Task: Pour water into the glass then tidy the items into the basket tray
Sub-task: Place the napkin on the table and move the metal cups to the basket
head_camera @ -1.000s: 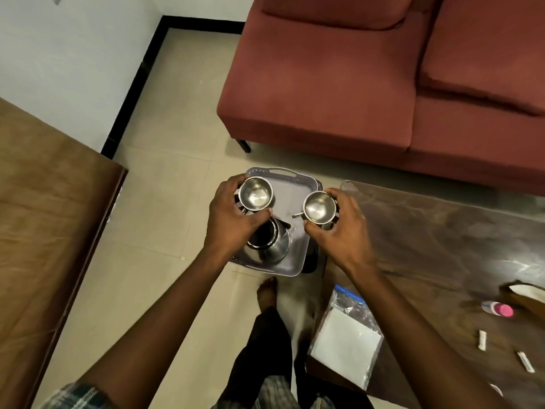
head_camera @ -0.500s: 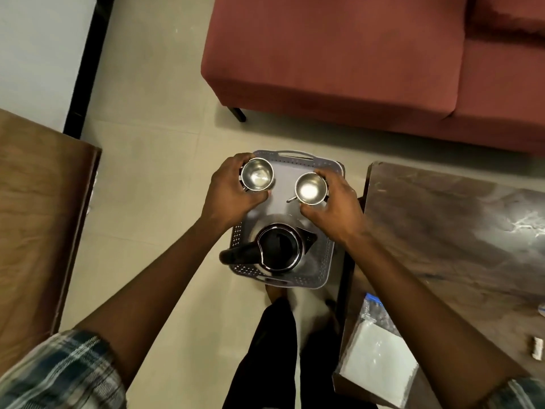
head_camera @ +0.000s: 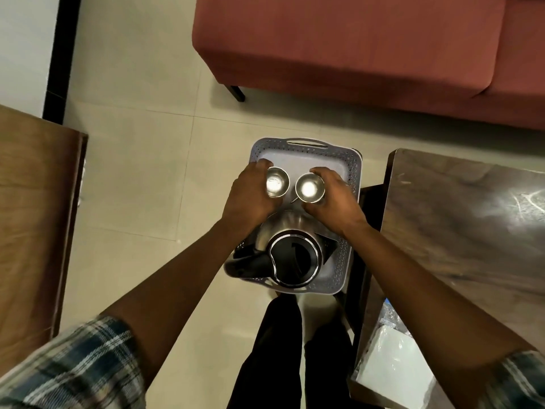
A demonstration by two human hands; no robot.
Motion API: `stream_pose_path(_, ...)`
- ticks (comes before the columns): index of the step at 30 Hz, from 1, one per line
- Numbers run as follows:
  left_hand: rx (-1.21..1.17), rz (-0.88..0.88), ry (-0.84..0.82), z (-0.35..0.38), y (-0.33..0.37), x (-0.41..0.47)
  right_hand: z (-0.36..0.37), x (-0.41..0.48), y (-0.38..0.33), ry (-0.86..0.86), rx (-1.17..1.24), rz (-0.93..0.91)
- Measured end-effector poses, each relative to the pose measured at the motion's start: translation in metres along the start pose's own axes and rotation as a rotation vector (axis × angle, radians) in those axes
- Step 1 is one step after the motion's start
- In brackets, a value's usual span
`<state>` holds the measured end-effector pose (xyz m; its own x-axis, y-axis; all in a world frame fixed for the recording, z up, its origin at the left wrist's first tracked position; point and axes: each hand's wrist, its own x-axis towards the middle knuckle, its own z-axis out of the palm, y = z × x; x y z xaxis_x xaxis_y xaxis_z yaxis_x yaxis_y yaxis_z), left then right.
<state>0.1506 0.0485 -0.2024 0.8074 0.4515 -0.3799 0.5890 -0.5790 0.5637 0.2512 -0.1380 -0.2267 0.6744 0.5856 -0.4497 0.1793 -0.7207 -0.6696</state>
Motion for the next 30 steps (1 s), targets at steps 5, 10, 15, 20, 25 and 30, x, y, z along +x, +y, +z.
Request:
stream_pose_path(5, 0.059, 0.006, -0.033, 0.006, -0.002, 0.006, 0.006, 0.007, 0.003, -0.02, -0.009, 0.006)
stream_pose_path(10, 0.092, -0.023, -0.046, 0.013, -0.007, 0.012, 0.011, 0.01, 0.005, -0.035, -0.001, 0.006)
stream_pose_path(15, 0.072, -0.05, -0.061, 0.018, -0.011, 0.013, 0.012, 0.012, 0.005, -0.037, -0.001, 0.006)
stream_pose_path(20, 0.088, -0.064, -0.058, 0.023, -0.014, 0.015, 0.014, 0.013, 0.004, -0.043, -0.008, 0.001)
stream_pose_path(25, 0.082, -0.055, -0.049, 0.022, -0.012, 0.014, 0.014, 0.013, 0.003, -0.06, -0.013, 0.001)
stream_pose_path(30, 0.092, -0.05, -0.046, 0.02, -0.01, 0.01, 0.011, 0.013, 0.004, -0.082, -0.01, -0.008)
